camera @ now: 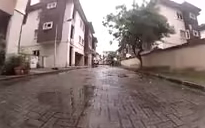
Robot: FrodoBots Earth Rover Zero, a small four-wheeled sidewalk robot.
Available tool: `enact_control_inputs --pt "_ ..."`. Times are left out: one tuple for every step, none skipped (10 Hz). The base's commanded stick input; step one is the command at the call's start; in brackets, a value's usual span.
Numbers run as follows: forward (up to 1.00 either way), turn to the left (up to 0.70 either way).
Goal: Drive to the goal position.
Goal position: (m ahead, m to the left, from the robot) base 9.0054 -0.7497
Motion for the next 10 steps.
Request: enact_control_inputs --pt "0.5 0.0" --pt "0.5 0.0" --pt "0.5 0.0" --pt "0.5 0.0" --pt "0.5 0.0" --pt "0.5 0.0" --pt "0.5 0.0" --pt "0.5 0.0" --pt "0.5 0.0" --pt "0.5 0.0"
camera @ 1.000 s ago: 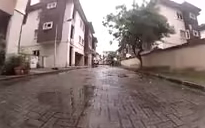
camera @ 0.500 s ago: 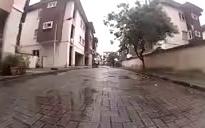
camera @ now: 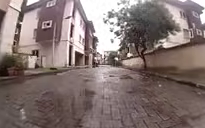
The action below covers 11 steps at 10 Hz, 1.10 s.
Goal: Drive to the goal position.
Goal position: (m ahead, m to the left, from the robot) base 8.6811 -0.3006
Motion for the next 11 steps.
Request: enact_control_inputs --pt "0.5 0.0" --pt "0.5 -0.24" --pt "0.5 -0.5" --pt "0.5 -0.5" --pt "0.5 -0.2" --pt "0.5 0.0" --pt "0.5 0.0" --pt "0.5 0.0" --pt "0.5 0.0" --pt "0.5 0.0" --pt "0.5 0.0"
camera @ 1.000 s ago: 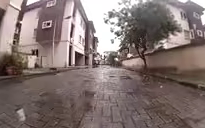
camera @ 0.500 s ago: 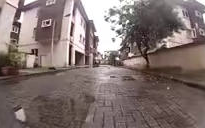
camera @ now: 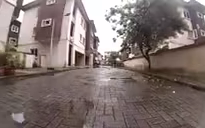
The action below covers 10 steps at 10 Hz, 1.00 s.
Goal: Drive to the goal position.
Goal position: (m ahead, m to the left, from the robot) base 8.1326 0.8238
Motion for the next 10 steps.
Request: enact_control_inputs --pt "0.5 0.0" --pt "0.5 0.0" --pt "0.5 0.0" --pt "0.5 0.0" --pt "0.5 0.0" --pt "0.5 0.0" --pt "0.5 0.0" --pt "0.5 0.0" --pt "0.5 0.0" --pt "0.5 0.0"
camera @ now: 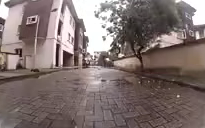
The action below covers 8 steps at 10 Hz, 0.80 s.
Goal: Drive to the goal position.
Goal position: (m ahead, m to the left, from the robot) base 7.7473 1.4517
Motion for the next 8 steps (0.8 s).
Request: enact_control_inputs --pt "0.5 0.0" --pt "0.5 0.0" --pt "0.5 0.0" --pt "0.5 0.0" --pt "0.5 0.0" --pt "0.5 0.0" --pt "0.5 0.0" --pt "0.5 0.0"
